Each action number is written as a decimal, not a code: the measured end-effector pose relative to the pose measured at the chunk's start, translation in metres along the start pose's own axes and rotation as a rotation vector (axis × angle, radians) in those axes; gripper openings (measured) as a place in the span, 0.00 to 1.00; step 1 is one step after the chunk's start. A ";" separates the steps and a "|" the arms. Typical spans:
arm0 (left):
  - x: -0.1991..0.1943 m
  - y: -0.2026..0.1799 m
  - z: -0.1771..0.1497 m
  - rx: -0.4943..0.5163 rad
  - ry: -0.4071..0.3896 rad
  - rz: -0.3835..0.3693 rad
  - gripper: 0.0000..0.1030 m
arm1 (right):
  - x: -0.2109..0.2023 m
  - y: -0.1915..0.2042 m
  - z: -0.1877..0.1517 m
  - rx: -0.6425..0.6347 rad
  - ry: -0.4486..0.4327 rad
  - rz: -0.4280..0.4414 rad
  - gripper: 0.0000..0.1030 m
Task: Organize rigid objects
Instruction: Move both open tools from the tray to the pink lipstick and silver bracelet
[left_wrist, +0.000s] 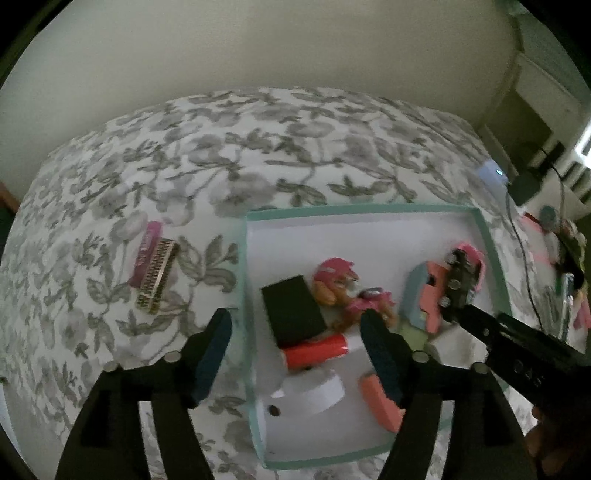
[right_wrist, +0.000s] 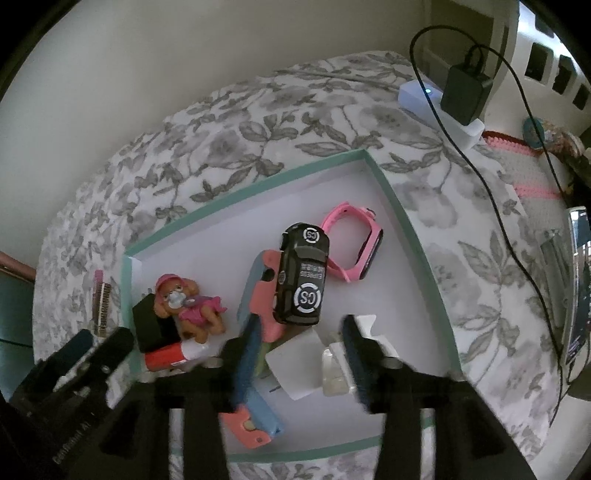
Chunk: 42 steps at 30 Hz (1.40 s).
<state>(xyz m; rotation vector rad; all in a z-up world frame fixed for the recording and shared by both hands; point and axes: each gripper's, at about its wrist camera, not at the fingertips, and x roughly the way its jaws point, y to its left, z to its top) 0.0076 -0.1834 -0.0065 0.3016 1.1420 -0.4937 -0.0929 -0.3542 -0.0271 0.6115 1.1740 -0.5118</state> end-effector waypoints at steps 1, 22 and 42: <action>0.001 0.004 0.000 -0.012 -0.002 0.013 0.78 | 0.001 0.000 0.000 -0.003 -0.001 -0.006 0.62; 0.003 0.052 0.004 -0.161 -0.030 0.067 0.99 | 0.005 0.003 0.000 -0.032 -0.033 -0.072 1.00; -0.003 0.166 0.006 -0.329 -0.019 0.172 0.99 | 0.001 0.098 -0.024 -0.252 -0.075 0.061 1.00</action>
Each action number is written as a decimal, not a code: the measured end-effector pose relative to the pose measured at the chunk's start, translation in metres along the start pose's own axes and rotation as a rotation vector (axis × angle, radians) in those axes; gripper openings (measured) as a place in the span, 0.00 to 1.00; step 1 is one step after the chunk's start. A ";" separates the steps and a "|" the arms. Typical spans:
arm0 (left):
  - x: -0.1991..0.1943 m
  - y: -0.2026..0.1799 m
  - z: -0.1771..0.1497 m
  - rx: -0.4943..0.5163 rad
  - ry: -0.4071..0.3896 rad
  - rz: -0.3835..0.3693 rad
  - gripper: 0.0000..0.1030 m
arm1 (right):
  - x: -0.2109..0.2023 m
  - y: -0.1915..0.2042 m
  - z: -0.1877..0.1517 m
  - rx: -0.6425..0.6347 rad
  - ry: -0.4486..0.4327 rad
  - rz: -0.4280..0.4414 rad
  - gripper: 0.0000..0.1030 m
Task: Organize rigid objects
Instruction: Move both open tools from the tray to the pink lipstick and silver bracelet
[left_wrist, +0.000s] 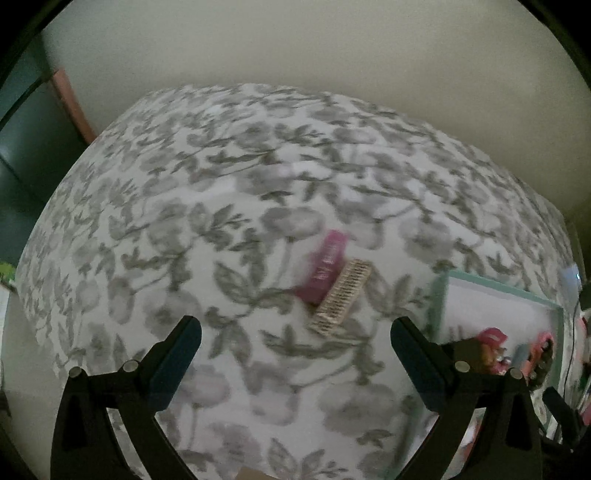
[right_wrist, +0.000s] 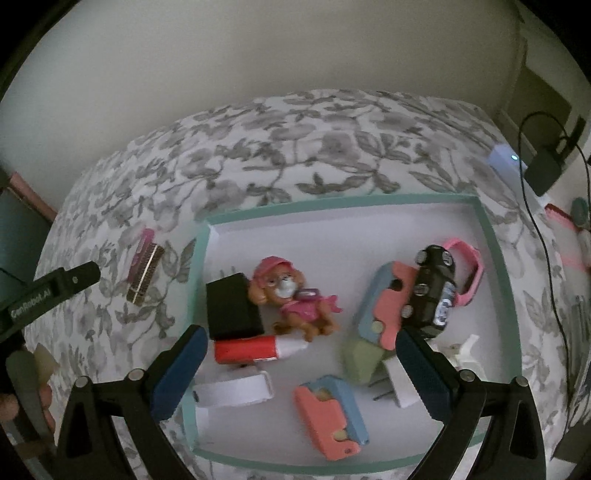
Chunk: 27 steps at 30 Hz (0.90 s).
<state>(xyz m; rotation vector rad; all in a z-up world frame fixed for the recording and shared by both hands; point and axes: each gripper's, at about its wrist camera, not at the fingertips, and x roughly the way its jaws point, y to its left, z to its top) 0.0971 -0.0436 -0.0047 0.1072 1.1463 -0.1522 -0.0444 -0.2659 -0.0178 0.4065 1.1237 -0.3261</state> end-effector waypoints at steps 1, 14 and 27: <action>0.001 0.006 0.001 -0.013 0.004 0.005 0.99 | 0.001 0.002 0.000 -0.004 0.001 0.006 1.00; 0.011 0.063 0.008 -0.132 0.006 -0.004 0.99 | 0.011 0.037 0.002 -0.071 0.004 -0.009 1.00; 0.025 0.064 0.018 -0.132 -0.001 -0.083 0.99 | 0.023 0.074 0.017 -0.115 -0.037 -0.022 1.00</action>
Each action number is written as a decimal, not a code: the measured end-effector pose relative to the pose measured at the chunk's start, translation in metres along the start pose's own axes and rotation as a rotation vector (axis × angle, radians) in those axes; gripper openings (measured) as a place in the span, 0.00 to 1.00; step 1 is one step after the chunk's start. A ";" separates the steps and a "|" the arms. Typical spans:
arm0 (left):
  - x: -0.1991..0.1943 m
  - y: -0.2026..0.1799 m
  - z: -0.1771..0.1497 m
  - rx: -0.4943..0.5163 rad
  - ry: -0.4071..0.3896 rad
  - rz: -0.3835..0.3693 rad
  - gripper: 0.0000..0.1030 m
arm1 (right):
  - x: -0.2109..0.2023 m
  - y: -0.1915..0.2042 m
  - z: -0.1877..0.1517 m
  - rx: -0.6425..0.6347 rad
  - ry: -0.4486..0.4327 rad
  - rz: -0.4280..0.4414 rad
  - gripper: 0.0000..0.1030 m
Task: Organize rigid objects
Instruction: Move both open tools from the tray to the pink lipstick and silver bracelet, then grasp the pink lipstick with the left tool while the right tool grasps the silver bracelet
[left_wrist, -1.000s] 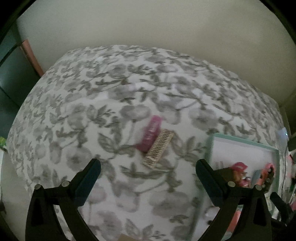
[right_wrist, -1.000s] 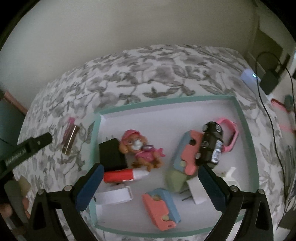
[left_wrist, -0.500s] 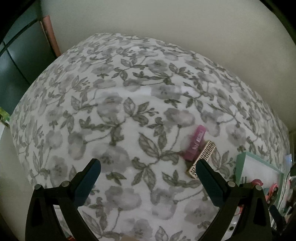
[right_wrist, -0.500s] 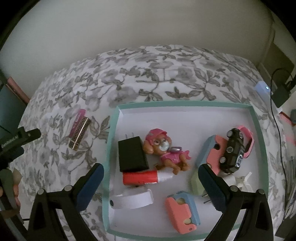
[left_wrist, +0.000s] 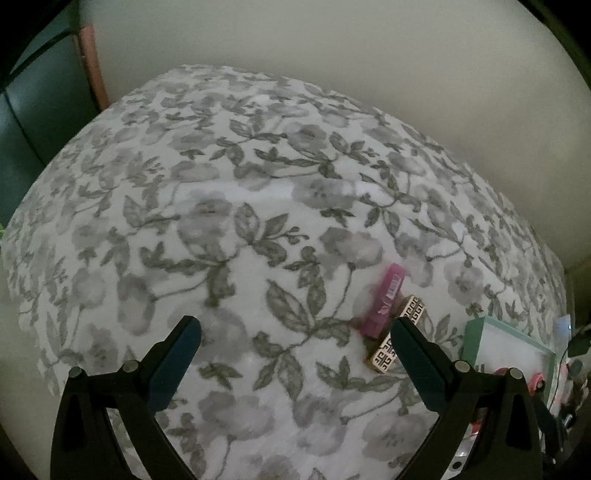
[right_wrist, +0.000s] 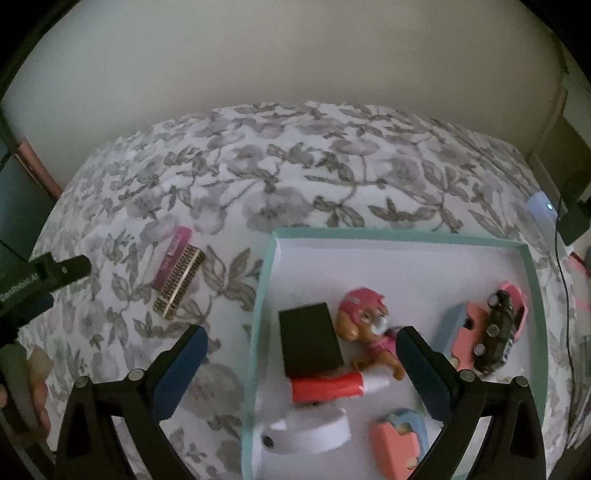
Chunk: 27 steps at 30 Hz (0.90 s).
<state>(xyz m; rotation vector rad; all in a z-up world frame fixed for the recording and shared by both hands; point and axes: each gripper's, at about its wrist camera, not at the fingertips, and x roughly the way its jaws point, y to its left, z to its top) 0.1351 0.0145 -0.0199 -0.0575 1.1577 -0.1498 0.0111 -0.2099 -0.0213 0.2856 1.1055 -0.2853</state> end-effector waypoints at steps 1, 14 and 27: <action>0.003 -0.002 0.000 0.010 0.008 -0.007 0.99 | 0.001 0.003 0.002 -0.003 -0.002 0.005 1.00; 0.056 -0.032 0.013 0.098 0.077 -0.042 0.99 | 0.038 0.024 0.022 -0.053 0.032 -0.017 1.00; 0.090 -0.052 0.016 0.138 0.114 -0.022 0.99 | 0.056 0.013 0.044 -0.029 0.020 -0.008 1.00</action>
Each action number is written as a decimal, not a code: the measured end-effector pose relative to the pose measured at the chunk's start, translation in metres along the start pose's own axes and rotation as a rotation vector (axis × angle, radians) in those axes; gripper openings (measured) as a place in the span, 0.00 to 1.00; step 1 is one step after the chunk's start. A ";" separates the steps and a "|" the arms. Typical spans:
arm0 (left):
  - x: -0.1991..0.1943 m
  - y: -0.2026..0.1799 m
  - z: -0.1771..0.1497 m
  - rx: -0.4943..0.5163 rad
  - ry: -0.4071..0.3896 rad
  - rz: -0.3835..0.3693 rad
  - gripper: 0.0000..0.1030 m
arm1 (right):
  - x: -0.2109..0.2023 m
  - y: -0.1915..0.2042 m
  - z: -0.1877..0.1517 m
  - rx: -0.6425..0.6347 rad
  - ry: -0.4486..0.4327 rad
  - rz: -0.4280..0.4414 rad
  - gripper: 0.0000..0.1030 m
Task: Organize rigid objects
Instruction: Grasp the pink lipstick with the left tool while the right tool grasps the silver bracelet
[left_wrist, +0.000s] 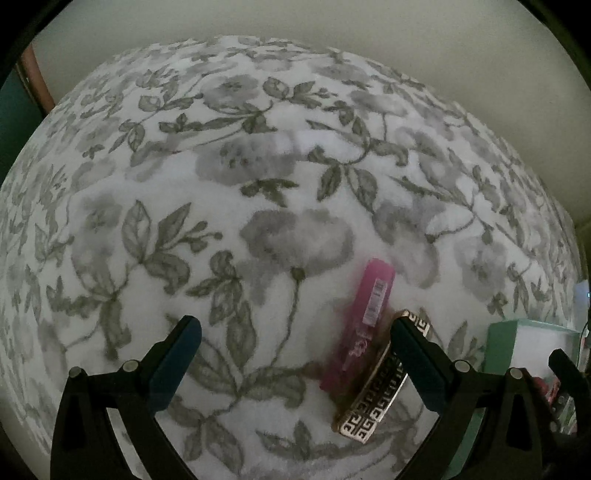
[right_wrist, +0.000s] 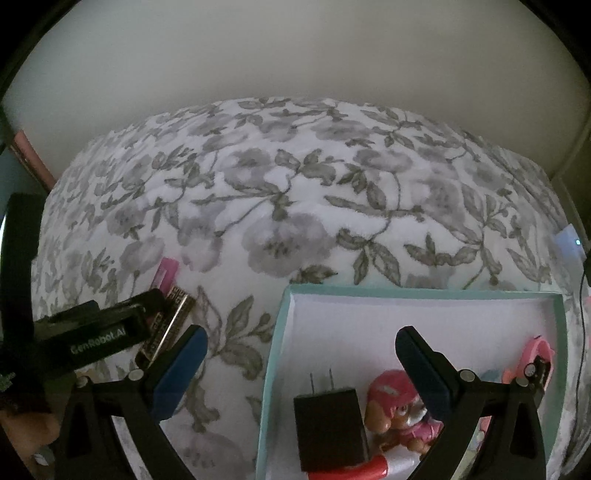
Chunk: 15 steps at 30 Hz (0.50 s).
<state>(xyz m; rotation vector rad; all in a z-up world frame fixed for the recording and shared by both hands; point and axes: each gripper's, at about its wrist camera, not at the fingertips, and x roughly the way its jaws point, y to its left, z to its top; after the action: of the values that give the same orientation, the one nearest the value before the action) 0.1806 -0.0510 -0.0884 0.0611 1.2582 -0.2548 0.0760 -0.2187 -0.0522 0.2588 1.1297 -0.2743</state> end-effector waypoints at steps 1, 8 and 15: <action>0.000 0.000 0.001 0.008 -0.005 0.020 0.99 | 0.001 -0.002 0.001 0.007 0.000 0.005 1.00; 0.009 -0.010 0.007 0.052 0.000 0.060 0.97 | 0.007 -0.007 0.004 0.034 0.004 0.029 1.00; 0.008 -0.016 0.008 0.058 0.015 0.055 0.65 | 0.006 -0.007 0.005 0.037 0.005 0.031 1.00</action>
<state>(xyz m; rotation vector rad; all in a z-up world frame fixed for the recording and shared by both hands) 0.1872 -0.0691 -0.0921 0.1474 1.2619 -0.2439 0.0800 -0.2278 -0.0566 0.3091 1.1250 -0.2672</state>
